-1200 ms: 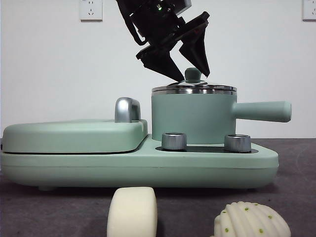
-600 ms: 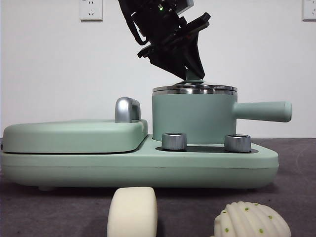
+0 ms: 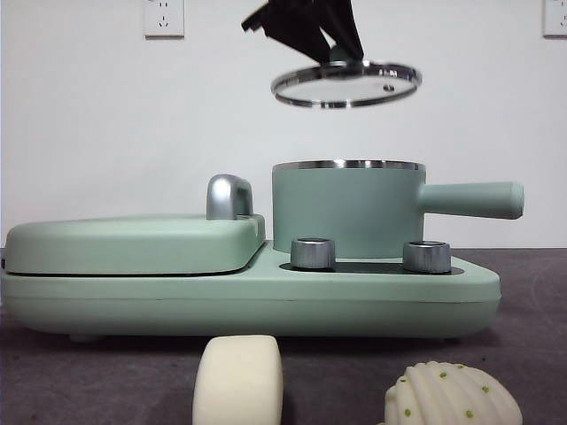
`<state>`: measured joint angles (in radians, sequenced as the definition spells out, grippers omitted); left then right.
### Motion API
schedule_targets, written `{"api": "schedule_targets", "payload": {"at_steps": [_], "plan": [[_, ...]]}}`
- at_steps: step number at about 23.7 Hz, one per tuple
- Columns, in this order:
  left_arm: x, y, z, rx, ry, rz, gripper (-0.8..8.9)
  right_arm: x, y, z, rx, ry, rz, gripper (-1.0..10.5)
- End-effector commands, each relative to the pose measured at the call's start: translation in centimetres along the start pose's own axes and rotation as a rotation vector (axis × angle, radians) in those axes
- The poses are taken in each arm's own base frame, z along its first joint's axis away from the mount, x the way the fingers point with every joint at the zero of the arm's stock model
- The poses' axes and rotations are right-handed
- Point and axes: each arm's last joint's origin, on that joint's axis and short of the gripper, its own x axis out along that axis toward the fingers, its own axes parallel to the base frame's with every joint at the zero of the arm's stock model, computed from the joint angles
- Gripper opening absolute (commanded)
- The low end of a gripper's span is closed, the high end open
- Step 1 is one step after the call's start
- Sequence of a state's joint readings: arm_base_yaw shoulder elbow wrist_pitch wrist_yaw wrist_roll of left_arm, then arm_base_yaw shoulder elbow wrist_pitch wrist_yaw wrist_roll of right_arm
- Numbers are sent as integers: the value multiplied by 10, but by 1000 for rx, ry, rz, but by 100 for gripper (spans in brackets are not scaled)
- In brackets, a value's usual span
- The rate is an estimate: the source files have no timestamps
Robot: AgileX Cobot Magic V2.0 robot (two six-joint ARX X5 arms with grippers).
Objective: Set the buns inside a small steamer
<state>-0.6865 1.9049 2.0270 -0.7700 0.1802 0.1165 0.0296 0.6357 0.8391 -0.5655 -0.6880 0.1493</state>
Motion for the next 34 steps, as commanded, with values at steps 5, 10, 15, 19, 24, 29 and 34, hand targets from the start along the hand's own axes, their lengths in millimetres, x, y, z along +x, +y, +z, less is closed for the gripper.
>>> {"api": "schedule_targets", "payload": {"at_steps": [5, 10, 15, 19, 24, 29, 34], "plan": [[-35, 18, 15, 24, -52, 52, 11, 16, 8, -3, 98, 161, 83, 472], [-60, 50, 12, -23, -69, 131, 11, 41, 31, 2, 118, 282, 110, 472], [-78, 82, 5, -80, -75, 211, 11, 75, 62, 0, 183, 429, 141, 472], [-89, 108, -3, -135, -76, 273, 11, 111, 92, -14, 178, 574, 117, 472], [-98, 126, -9, -167, -77, 318, 11, 143, 109, -42, 181, 714, 54, 456], [-106, 140, -14, -199, -80, 354, 11, 170, 125, -77, 120, 829, -6, 440], [-111, 149, -18, -224, -82, 374, 10, 192, 131, -109, 81, 937, -66, 440]]}}
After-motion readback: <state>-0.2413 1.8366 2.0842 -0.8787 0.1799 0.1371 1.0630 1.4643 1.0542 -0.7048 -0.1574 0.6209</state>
